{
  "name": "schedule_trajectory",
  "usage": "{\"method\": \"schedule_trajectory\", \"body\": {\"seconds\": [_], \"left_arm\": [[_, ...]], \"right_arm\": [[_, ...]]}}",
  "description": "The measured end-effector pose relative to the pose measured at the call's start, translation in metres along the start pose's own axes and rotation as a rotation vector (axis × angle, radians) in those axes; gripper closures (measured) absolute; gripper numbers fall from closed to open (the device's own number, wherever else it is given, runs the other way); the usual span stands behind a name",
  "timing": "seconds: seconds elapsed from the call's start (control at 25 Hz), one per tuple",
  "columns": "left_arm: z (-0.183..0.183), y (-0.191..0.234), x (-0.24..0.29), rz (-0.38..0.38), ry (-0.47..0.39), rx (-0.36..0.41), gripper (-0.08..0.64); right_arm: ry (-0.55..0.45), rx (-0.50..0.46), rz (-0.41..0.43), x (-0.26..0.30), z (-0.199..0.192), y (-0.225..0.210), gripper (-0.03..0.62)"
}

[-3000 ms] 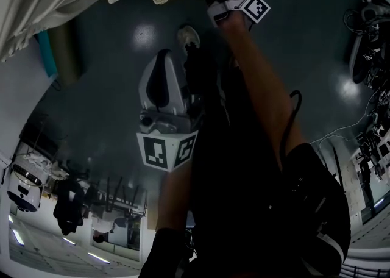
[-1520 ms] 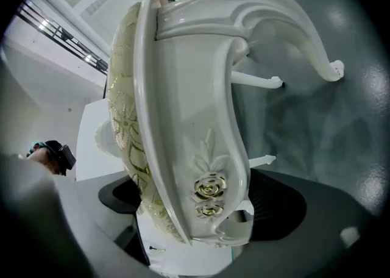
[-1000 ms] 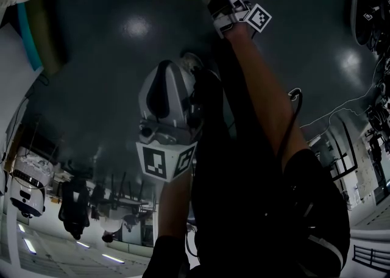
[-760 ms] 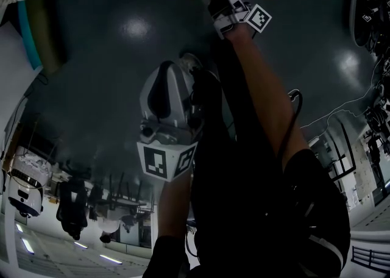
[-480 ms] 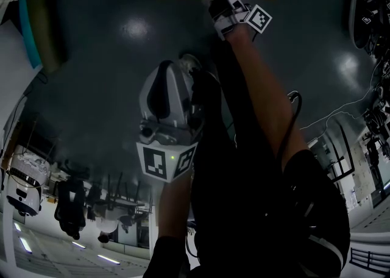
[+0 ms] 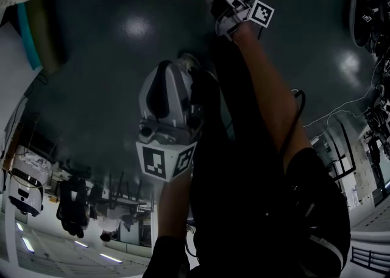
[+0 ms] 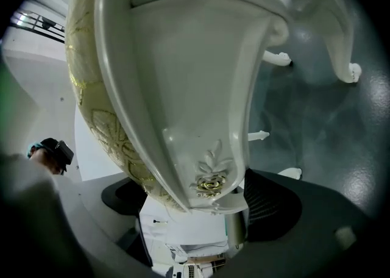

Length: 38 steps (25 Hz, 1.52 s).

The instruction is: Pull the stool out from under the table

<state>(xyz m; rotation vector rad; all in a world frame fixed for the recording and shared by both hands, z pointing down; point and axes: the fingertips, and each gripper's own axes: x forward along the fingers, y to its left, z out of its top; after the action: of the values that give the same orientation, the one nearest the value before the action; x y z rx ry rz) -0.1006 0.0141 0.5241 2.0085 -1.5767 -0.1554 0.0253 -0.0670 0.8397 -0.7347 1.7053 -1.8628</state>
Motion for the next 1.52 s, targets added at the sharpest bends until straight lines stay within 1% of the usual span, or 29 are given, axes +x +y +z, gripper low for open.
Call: {"method": "schedule_trajectory", "body": {"seconds": [0.32,0.6,1.04,1.28,1.52], "left_arm": [[0.001,-0.008,0.011,-0.011,0.000,0.006,0.551],[-0.006,-0.021,0.016,-0.022,0.007,0.003,0.551],[-0.007,-0.028,0.021,-0.038,0.017,-0.002,0.551],[-0.008,-0.028,0.022,-0.046,0.022,-0.007,0.551],[-0.010,-0.025,0.024,-0.045,0.020,-0.012,0.551]], "right_arm": [[0.067,-0.013,-0.003,-0.016,-0.005,-0.002,0.100],[0.174,-0.026,-0.002,-0.035,-0.008,-0.001,0.100],[0.269,-0.035,-0.006,-0.048,-0.015,-0.001,0.100],[0.285,-0.041,-0.004,-0.047,-0.016,0.000,0.097],[0.246,-0.053,0.011,-0.046,-0.014,0.001,0.060]]}}
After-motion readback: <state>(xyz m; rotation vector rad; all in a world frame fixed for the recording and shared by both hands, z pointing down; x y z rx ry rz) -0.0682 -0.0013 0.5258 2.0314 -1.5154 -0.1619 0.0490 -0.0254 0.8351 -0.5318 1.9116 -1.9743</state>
